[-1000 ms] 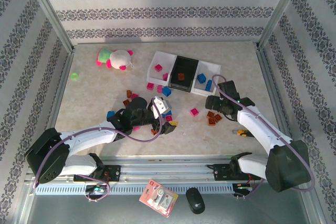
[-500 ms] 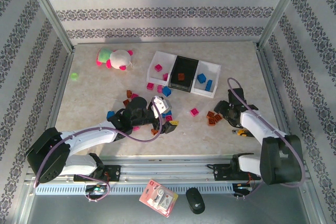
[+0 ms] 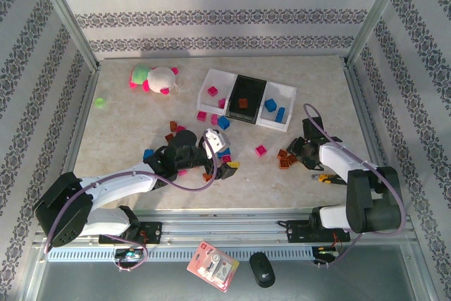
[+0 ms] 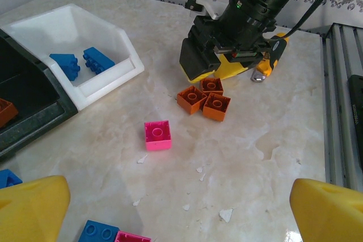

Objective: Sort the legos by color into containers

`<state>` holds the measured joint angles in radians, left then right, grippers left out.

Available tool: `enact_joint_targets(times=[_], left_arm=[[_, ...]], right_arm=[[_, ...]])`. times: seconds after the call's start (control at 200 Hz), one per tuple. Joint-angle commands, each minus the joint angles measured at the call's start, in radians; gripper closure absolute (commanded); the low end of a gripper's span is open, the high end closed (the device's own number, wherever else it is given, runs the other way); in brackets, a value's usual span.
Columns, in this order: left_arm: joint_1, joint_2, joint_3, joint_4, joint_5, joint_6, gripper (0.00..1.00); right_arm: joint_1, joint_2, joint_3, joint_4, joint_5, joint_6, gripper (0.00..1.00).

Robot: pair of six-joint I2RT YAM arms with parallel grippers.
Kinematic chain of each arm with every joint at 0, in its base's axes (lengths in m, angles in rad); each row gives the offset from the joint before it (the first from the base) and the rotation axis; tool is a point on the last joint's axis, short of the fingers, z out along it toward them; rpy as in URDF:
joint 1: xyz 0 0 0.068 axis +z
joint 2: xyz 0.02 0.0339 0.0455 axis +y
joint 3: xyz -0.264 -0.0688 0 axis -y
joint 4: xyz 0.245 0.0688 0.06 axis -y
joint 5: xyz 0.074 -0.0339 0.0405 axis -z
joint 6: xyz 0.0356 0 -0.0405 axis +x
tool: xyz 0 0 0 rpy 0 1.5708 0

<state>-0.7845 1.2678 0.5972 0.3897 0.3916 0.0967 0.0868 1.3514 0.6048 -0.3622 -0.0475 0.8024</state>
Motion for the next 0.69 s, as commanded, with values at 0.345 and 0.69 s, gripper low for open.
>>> enact_joint_targets(times=[0.345, 0.69], left_arm=[[-0.013, -0.015, -0.012, 0.051, 0.007, 0.004, 0.01], [-0.013, -0.032, -0.041, 0.067, -0.020, 0.000, 0.01]], right_arm=[[0.111, -0.013, -0.013, -0.051, 0.002, 0.081, 0.49], [0.150, -0.061, 0.061, -0.121, 0.076, 0.040, 0.63]])
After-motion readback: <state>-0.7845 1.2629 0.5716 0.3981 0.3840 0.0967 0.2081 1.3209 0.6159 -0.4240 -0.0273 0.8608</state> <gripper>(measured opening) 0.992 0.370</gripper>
